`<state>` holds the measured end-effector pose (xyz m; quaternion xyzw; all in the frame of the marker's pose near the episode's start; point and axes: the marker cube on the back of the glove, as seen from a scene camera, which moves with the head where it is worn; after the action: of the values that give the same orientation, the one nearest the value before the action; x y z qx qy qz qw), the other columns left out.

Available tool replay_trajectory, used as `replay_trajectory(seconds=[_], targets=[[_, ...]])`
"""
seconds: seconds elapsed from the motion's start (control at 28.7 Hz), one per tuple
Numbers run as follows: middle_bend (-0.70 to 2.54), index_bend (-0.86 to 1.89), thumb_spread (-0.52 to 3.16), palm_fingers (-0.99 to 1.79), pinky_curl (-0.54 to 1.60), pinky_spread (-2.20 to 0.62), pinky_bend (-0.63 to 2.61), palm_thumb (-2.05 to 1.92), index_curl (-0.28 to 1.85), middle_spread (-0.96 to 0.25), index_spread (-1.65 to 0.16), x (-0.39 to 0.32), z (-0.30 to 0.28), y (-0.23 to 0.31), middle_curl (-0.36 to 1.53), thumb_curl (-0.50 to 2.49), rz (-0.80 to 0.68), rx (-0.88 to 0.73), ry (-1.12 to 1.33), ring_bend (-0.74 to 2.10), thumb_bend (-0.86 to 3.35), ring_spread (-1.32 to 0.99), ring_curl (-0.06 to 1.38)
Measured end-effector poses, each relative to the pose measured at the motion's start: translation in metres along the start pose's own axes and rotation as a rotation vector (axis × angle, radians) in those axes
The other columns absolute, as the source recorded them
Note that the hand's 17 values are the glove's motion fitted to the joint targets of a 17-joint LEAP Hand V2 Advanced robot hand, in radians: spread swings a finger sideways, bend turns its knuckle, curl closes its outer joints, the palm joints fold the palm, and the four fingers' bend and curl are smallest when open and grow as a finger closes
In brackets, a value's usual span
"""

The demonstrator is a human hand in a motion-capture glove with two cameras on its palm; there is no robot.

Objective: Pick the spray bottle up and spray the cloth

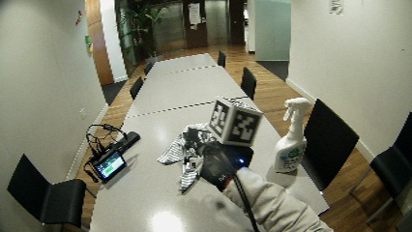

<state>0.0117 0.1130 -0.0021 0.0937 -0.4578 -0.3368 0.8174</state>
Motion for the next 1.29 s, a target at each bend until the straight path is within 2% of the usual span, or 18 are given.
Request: replay_trajectory(seconds=[0.1, 0.24, 0.31, 0.38, 0.45, 0.52, 0.59, 0.66, 0.7, 0.77, 1.01, 1.19, 1.29], targets=[[0.74, 0.3, 1.15, 0.77, 0.38, -0.14, 0.57, 0.73, 0.39, -0.08, -0.2, -0.008, -0.017, 0.031, 0.4, 0.37, -0.052, 0.233, -0.226, 0.7, 0.56, -0.12, 0.41], [0.71, 0.3, 0.97, 0.74, 0.33, -0.14, 0.39, 0.78, 0.39, -0.11, -0.24, 0.059, -0.089, 0.07, 0.41, 0.39, 0.005, 0.683, -0.168, 0.66, 0.48, -0.15, 0.39], [0.71, 0.33, 0.92, 0.69, 0.3, -0.13, 0.26, 0.77, 0.41, -0.12, -0.25, 0.102, -0.128, 0.084, 0.41, 0.39, 0.046, 0.84, -0.091, 0.64, 0.42, -0.17, 0.39], [0.71, 0.37, 0.91, 0.57, 0.27, -0.1, 0.14, 0.76, 0.43, -0.13, -0.27, 0.135, -0.151, 0.086, 0.42, 0.4, 0.092, 0.84, -0.044, 0.57, 0.38, -0.17, 0.38], [0.67, 0.3, 0.89, 0.41, 0.27, -0.06, 0.16, 0.77, 0.42, -0.11, -0.28, 0.155, -0.161, 0.078, 0.41, 0.4, 0.131, 0.739, -0.053, 0.52, 0.35, -0.15, 0.38], [0.63, 0.24, 0.87, 0.39, 0.27, -0.03, 0.18, 0.79, 0.41, -0.1, -0.29, 0.167, -0.162, 0.069, 0.4, 0.4, 0.159, 0.634, -0.085, 0.51, 0.32, -0.14, 0.37], [0.58, 0.11, 0.84, 0.51, 0.3, -0.02, 0.36, 0.81, 0.36, -0.09, -0.3, 0.175, -0.159, 0.063, 0.38, 0.41, 0.179, 0.568, -0.11, 0.5, 0.3, -0.13, 0.35], [0.55, 0.11, 0.82, 0.81, 0.3, -0.06, 0.45, 0.82, 0.32, -0.1, -0.31, 0.179, -0.155, 0.064, 0.37, 0.42, 0.188, 0.541, -0.128, 0.51, 0.27, -0.13, 0.33], [0.52, 0.21, 0.78, 1.01, 0.29, -0.11, 0.46, 0.86, 0.34, -0.1, -0.29, 0.179, -0.153, 0.067, 0.36, 0.43, 0.188, 0.54, -0.134, 0.51, 0.27, -0.14, 0.32], [0.58, 0.22, 0.7, 1.19, 0.29, -0.16, 0.41, 0.91, 0.35, -0.12, -0.29, 0.177, -0.15, 0.075, 0.39, 0.45, 0.186, 0.561, -0.124, 0.55, 0.26, -0.16, 0.32], [0.62, 0.26, 0.54, 1.29, 0.37, -0.24, 0.43, 0.94, 0.45, -0.15, -0.28, 0.172, -0.152, 0.085, 0.44, 0.51, 0.183, 0.745, 0.058, 0.61, 0.17, -0.18, 0.41], [0.63, 0.28, 0.46, 1.3, 0.39, -0.26, 0.42, 0.97, 0.48, -0.15, -0.28, 0.173, -0.162, 0.071, 0.46, 0.54, 0.189, 0.759, 0.07, 0.6, 0.13, -0.2, 0.43], [0.63, 0.28, 0.44, 1.29, 0.4, -0.26, 0.42, 0.98, 0.5, -0.15, -0.28, 0.177, -0.16, 0.085, 0.47, 0.56, 0.229, 0.744, 0.142, 0.6, 0.1, -0.2, 0.44]])
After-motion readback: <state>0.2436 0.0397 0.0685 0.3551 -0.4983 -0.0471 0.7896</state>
